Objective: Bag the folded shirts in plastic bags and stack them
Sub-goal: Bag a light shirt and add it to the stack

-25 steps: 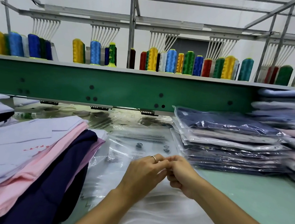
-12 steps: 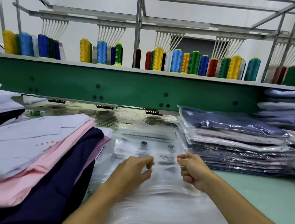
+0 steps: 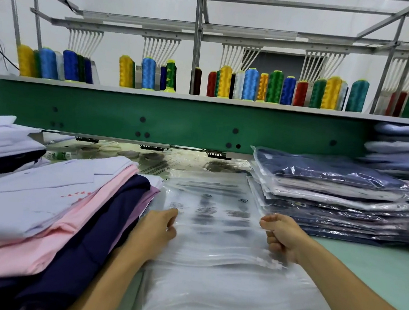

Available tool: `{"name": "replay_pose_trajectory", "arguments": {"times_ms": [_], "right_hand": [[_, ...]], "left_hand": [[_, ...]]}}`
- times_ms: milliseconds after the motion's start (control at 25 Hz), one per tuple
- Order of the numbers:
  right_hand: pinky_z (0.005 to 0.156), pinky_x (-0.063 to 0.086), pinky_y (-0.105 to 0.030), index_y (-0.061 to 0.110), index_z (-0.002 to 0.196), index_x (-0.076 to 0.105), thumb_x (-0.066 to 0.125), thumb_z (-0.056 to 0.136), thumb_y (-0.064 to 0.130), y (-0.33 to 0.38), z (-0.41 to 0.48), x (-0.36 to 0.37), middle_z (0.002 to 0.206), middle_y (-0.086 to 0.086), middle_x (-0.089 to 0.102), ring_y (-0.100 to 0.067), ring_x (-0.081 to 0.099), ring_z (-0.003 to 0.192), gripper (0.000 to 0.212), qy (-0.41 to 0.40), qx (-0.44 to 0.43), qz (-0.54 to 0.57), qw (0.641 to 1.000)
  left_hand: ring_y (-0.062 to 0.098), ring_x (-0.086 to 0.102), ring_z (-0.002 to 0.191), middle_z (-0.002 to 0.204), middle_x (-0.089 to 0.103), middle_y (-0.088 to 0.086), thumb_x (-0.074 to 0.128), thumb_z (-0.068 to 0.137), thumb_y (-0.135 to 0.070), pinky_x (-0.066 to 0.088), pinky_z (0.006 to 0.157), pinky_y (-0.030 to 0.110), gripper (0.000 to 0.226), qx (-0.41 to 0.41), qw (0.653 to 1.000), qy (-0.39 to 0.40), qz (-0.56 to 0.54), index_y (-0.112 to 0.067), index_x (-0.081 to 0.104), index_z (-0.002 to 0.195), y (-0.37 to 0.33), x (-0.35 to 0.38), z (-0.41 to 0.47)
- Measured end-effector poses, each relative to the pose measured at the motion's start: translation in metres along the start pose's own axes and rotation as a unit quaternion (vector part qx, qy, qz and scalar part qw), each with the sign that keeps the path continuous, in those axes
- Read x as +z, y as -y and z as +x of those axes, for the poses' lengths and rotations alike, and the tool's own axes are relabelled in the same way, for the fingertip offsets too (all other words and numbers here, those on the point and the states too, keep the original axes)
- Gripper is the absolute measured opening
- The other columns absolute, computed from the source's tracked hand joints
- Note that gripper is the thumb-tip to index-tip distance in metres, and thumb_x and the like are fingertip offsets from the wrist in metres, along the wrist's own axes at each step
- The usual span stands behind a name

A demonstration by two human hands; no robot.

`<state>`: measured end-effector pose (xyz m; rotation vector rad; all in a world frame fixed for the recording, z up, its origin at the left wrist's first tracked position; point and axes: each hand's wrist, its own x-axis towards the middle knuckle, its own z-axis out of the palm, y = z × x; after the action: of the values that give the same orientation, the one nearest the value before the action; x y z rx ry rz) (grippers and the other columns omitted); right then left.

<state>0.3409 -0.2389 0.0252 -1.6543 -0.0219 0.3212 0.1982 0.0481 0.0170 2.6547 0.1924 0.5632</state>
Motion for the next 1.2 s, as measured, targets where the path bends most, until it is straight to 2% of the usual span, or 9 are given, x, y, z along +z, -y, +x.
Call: {"name": "replay_pose_trajectory", "arguments": {"times_ms": [80, 360, 600, 680, 800, 840, 920, 1080, 1200], "right_hand": [[0.036, 0.02, -0.02, 0.01, 0.1, 0.051, 0.054, 0.101, 0.001, -0.001, 0.005, -0.005, 0.056, 0.001, 0.029, -0.011, 0.022, 0.045, 0.01, -0.011, -0.003, 0.011, 1.0], [0.034, 0.023, -0.02, 0.008, 0.103, 0.053, 0.058, 0.098, -0.001, -0.005, 0.014, -0.029, 0.049, 0.004, 0.032, -0.01, 0.024, 0.04, 0.012, -0.013, 0.011, 0.014, 1.0], [0.034, 0.025, -0.021, 0.006, 0.102, 0.055, 0.06, 0.098, 0.0, -0.003, 0.006, -0.025, 0.05, 0.004, 0.032, -0.011, 0.025, 0.041, 0.01, 0.001, 0.003, -0.016, 1.0], [0.035, 0.024, -0.021, 0.003, 0.105, 0.057, 0.061, 0.097, 0.001, -0.002, 0.004, -0.029, 0.051, 0.004, 0.032, -0.011, 0.026, 0.042, 0.009, 0.003, -0.012, -0.031, 0.999], [0.038, 0.025, -0.023, 0.0, 0.108, 0.058, 0.063, 0.097, 0.004, -0.001, 0.001, -0.032, 0.054, 0.004, 0.031, -0.011, 0.026, 0.046, 0.012, 0.027, -0.02, -0.059, 0.998], [0.038, 0.025, -0.024, 0.002, 0.104, 0.057, 0.063, 0.098, 0.005, -0.001, -0.001, -0.03, 0.056, 0.004, 0.03, -0.012, 0.026, 0.047, 0.01, 0.045, -0.017, -0.068, 0.997], [0.04, 0.026, -0.025, 0.007, 0.1, 0.054, 0.064, 0.098, 0.011, -0.003, -0.004, -0.025, 0.057, 0.004, 0.029, -0.013, 0.026, 0.047, 0.01, 0.082, -0.009, -0.105, 0.991], [0.05, 0.035, -0.025, 0.017, 0.104, 0.064, 0.068, 0.095, 0.036, -0.001, -0.013, -0.014, 0.061, 0.01, 0.043, -0.01, 0.041, 0.052, 0.021, 0.089, -0.067, -0.302, 0.947], [0.075, 0.048, -0.032, 0.038, 0.094, 0.064, 0.059, 0.088, 0.067, 0.006, -0.019, -0.006, 0.084, 0.016, 0.049, -0.009, 0.052, 0.084, 0.03, 0.013, -0.184, -0.495, 0.849]], "left_hand": [[0.029, 0.038, 0.066, 0.077, 0.057, 0.018, 0.054, 0.084, -0.005, 0.025, 0.057, 0.036, 0.015, -0.022, 1.0, -0.019, 0.011, -0.01, 0.042, 0.078, -0.002, -0.003, 0.0], [0.028, 0.033, 0.06, 0.068, 0.048, 0.012, 0.052, 0.087, 0.0, 0.02, 0.053, 0.035, 0.013, -0.085, 0.99, -0.112, -0.009, -0.004, 0.04, 0.081, -0.007, -0.004, 0.002], [0.012, 0.033, 0.053, 0.067, 0.045, 0.0, 0.053, 0.089, -0.003, 0.018, 0.041, 0.026, 0.022, -0.114, 0.985, -0.128, 0.01, -0.013, 0.036, 0.081, -0.009, -0.008, 0.003], [0.013, 0.041, 0.065, 0.087, 0.056, 0.003, 0.057, 0.088, -0.008, 0.027, 0.047, 0.023, 0.019, -0.097, 0.989, -0.105, 0.042, -0.014, 0.039, 0.09, -0.01, -0.011, 0.004], [0.019, 0.044, 0.115, 0.126, 0.05, -0.007, 0.07, 0.087, -0.032, 0.043, 0.091, 0.03, 0.041, 0.016, 0.993, -0.044, 0.112, -0.023, 0.048, 0.12, -0.009, -0.009, 0.004], [0.017, 0.043, 0.123, 0.128, 0.05, -0.012, 0.07, 0.088, -0.041, 0.043, 0.097, 0.034, 0.042, 0.056, 0.991, -0.019, 0.119, -0.031, 0.052, 0.125, -0.011, -0.008, 0.004], [0.009, 0.057, 0.108, 0.112, 0.061, -0.02, 0.066, 0.09, -0.044, 0.051, 0.089, 0.035, 0.019, 0.098, 0.991, 0.027, 0.087, -0.038, 0.064, 0.108, -0.017, -0.007, 0.003], [0.005, 0.059, 0.08, 0.085, 0.063, -0.016, 0.07, 0.086, -0.04, 0.053, 0.074, 0.033, 0.014, 0.072, 0.992, 0.056, 0.09, -0.031, 0.062, 0.079, -0.012, -0.002, 0.003], [0.004, 0.056, 0.071, 0.076, 0.061, -0.014, 0.075, 0.08, -0.051, 0.044, 0.06, 0.028, 0.031, 0.025, 0.999, 0.01, 0.042, -0.028, 0.055, 0.072, -0.011, 0.003, 0.001]]}}
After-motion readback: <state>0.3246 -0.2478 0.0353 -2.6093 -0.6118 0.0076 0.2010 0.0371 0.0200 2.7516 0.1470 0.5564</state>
